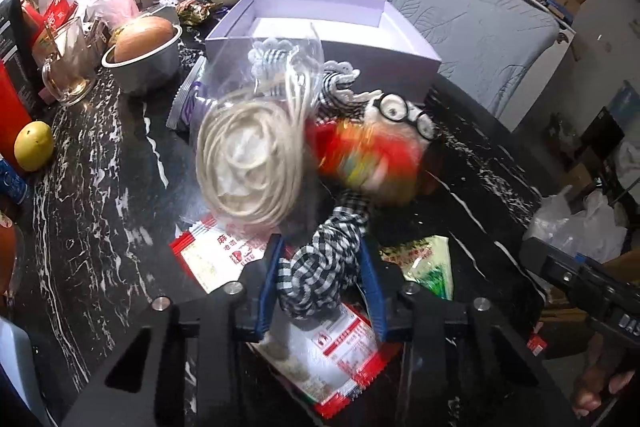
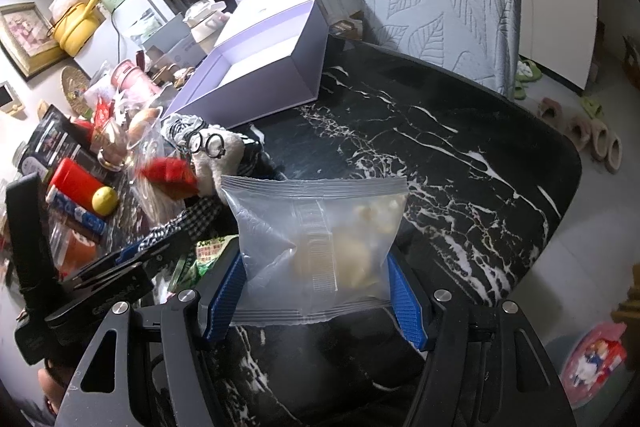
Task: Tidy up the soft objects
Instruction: 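Grasp the checked scrunchie with the left gripper while the right gripper holds the bag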
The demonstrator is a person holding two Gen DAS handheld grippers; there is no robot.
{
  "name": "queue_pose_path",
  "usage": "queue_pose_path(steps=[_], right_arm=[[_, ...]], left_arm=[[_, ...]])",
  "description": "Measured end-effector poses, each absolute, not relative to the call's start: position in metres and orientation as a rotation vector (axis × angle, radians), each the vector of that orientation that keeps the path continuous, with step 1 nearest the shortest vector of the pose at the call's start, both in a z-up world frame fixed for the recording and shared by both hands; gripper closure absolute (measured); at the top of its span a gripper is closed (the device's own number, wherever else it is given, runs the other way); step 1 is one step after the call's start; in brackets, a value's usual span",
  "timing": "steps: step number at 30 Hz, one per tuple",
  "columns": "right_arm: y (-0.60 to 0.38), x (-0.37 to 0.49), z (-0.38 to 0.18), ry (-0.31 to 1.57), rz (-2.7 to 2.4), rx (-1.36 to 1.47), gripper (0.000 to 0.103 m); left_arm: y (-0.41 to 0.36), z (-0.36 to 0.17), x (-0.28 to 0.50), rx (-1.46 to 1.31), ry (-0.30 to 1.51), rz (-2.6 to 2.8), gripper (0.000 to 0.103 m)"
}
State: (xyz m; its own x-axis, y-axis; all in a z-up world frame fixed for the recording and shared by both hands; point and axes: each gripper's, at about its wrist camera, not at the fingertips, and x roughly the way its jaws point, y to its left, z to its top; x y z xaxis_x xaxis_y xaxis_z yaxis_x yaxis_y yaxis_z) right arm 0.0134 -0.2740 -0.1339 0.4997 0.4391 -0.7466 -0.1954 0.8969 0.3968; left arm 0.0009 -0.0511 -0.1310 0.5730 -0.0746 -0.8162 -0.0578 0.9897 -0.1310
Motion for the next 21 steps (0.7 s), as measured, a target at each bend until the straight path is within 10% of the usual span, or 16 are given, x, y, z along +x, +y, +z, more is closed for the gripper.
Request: queue_pose_path(steps=[21], right_arm=[[-0.259,-0.006,-0.123,0.952,0.447,0.261,0.036]], left_arm=[[-0.038,-0.069,-0.048,-0.157,0.78,-0.081,0.084]])
